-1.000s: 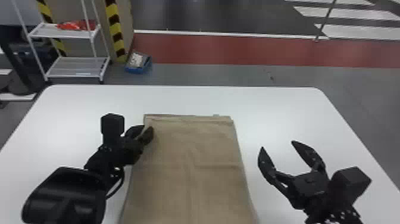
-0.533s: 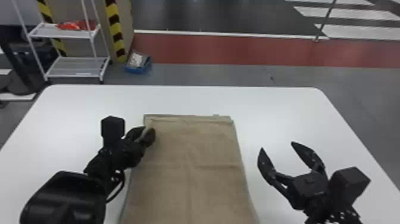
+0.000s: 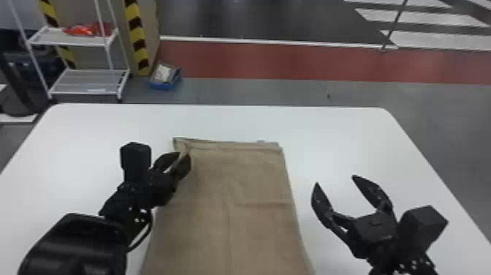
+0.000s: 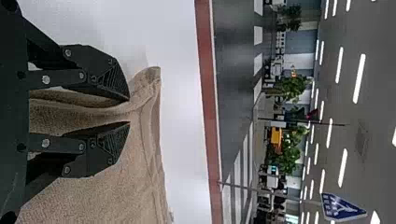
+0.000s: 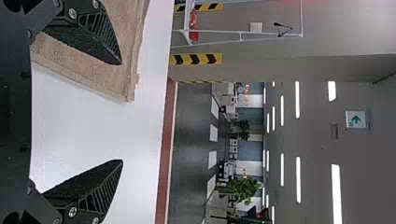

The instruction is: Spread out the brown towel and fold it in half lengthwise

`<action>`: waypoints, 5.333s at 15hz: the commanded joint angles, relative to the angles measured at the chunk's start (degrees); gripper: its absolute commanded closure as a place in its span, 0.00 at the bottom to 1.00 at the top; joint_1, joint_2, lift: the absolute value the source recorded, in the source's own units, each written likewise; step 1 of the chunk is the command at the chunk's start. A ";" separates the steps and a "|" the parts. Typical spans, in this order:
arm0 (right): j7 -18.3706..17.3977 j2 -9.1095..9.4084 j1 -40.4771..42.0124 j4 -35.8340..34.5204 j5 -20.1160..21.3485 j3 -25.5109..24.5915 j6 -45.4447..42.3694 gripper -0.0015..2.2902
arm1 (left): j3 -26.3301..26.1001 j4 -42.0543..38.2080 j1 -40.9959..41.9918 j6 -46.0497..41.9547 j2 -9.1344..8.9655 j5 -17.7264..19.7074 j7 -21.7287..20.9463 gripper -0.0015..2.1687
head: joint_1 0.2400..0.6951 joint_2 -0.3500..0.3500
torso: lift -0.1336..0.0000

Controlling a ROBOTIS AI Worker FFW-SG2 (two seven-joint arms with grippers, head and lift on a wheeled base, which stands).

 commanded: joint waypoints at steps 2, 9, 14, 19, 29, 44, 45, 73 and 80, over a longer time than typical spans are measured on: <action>0.00 0.00 0.50 0.00 -0.23 -0.23 -0.42 0.06 | -0.33 -0.11 0.08 -0.01 0.00 0.00 -0.30 0.39 | 1.00 0.34 | 0.07; 0.00 0.09 0.85 0.09 -0.41 -0.32 -1.13 0.06 | -0.59 -3.71 2.72 -0.54 0.00 -0.35 -0.03 0.46 | 1.00 0.33 | 0.07; 0.00 0.35 0.85 0.09 -0.41 0.29 -1.30 0.06 | -1.47 -14.96 9.13 1.04 0.62 -0.52 -1.00 0.46 | 1.00 0.31 | 0.07; 0.00 0.44 1.03 0.00 -0.32 0.56 -1.30 0.06 | -3.93 -20.76 13.35 8.95 0.53 -1.05 -5.13 0.46 | 1.00 0.25 | 0.07; 0.18 0.35 1.46 -0.18 -0.15 0.73 -0.95 0.06 | -2.26 -33.24 19.33 19.32 0.97 -1.14 -6.89 0.23 | 1.00 0.17 | 0.07; 0.00 1.14 2.96 0.88 0.56 -1.38 1.51 0.06 | -18.61 -14.26 9.13 3.15 0.44 -8.26 1.46 0.23 | 1.00 0.06 | 0.07; 0.09 1.05 3.22 0.88 0.38 -1.64 0.98 0.06 | -20.19 -12.24 8.34 2.27 0.18 -9.58 2.43 0.23 | 1.00 0.04 | 0.07; 0.18 1.14 0.06 3.07 -0.76 -1.20 0.98 0.06 | -17.20 -9.60 6.15 4.21 0.53 -10.90 4.27 0.34 | 1.00 0.07 | 0.07; 0.18 1.14 0.41 2.90 -0.85 -1.29 0.10 0.06 | -16.41 -10.04 6.32 5.96 0.53 -10.54 3.92 0.50 | 1.00 0.08 | 0.07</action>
